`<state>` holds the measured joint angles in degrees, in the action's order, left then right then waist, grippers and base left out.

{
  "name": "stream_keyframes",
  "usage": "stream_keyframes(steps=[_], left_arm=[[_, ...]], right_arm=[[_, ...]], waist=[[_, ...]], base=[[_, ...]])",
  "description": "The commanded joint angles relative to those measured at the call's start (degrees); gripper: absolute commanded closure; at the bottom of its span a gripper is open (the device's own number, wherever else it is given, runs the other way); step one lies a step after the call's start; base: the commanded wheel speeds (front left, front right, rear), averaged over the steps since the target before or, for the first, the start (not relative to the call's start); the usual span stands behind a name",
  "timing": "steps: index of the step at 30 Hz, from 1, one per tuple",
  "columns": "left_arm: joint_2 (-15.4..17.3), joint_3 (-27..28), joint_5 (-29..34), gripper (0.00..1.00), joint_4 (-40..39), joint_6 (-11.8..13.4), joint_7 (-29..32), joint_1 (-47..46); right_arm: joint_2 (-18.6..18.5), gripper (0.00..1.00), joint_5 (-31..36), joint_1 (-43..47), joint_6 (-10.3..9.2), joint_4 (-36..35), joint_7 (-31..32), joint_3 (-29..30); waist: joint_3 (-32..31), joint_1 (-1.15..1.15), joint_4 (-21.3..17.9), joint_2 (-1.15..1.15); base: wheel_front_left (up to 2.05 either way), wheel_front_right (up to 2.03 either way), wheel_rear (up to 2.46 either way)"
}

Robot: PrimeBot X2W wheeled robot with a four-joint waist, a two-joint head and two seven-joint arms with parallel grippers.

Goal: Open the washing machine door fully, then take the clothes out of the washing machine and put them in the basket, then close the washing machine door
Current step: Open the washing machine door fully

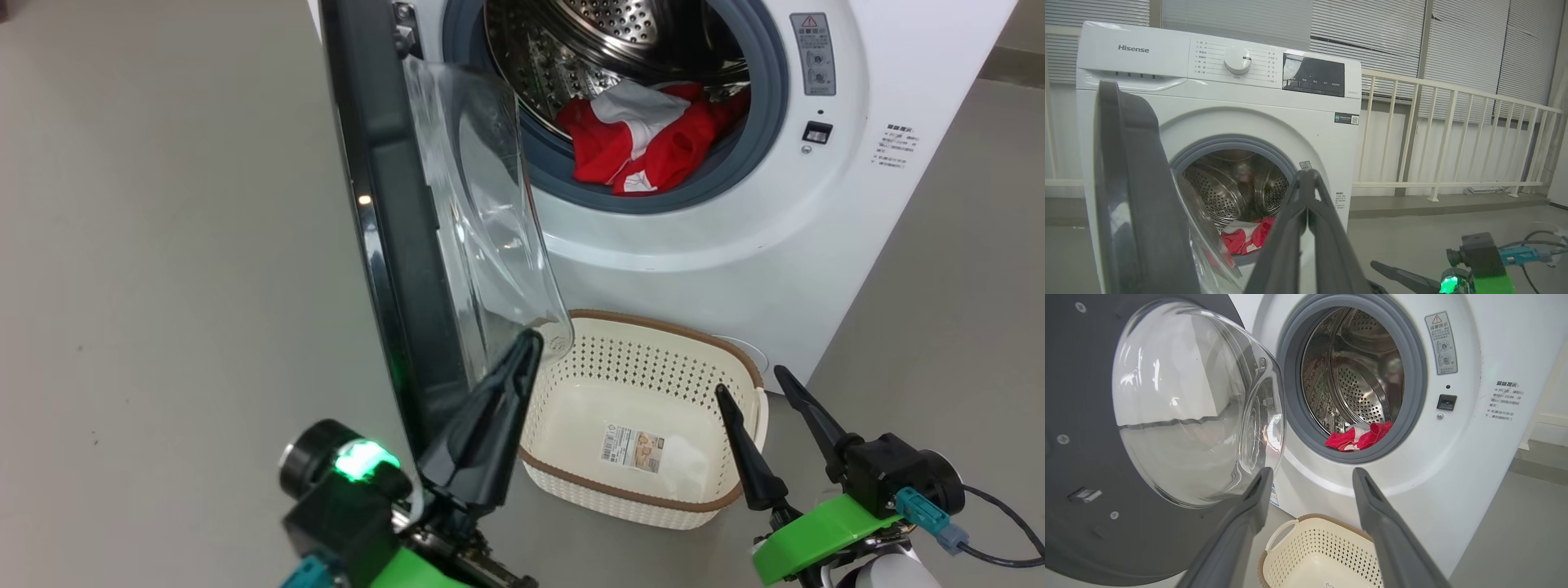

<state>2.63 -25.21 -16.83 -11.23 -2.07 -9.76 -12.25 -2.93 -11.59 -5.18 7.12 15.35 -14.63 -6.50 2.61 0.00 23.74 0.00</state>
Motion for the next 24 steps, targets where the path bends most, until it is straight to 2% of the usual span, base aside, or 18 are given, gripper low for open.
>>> stream_keyframes(steps=[1, 9, 15, 24], left_arm=[[0.33, 1.29, -0.61, 1.00, -0.67, -0.19, 0.58, -0.85], [0.30, -0.73, -3.58, 1.00, 6.02, 1.47, 4.80, 0.97], [0.28, -0.43, -4.36, 1.00, 10.15, 3.67, 4.46, 1.10], [0.80, 1.49, -4.72, 1.00, 14.37, 4.92, 2.24, 0.06]], right_arm=[[0.05, 0.00, -0.50, -1.84, 0.36, -1.20, -0.37, -1.21], [0.05, 0.00, -0.63, -1.57, 0.36, -0.75, -0.37, -1.57], [0.05, 0.00, -0.55, -1.45, 0.36, -0.60, -0.37, -2.03], [0.05, 0.00, -0.42, -1.37, 0.36, -0.52, -0.37, -2.26]], waist=[[0.05, 0.00, -0.08, 0.00], [-0.22, 0.00, -0.26, 0.00], [-0.29, 0.00, -0.24, 0.00], [0.12, 0.00, 0.17, 0.00]], base=[[0.00, 0.00, 0.00], [0.00, 0.00, 0.00], [0.00, 0.00, 0.00], [0.00, 0.00, 0.00]])
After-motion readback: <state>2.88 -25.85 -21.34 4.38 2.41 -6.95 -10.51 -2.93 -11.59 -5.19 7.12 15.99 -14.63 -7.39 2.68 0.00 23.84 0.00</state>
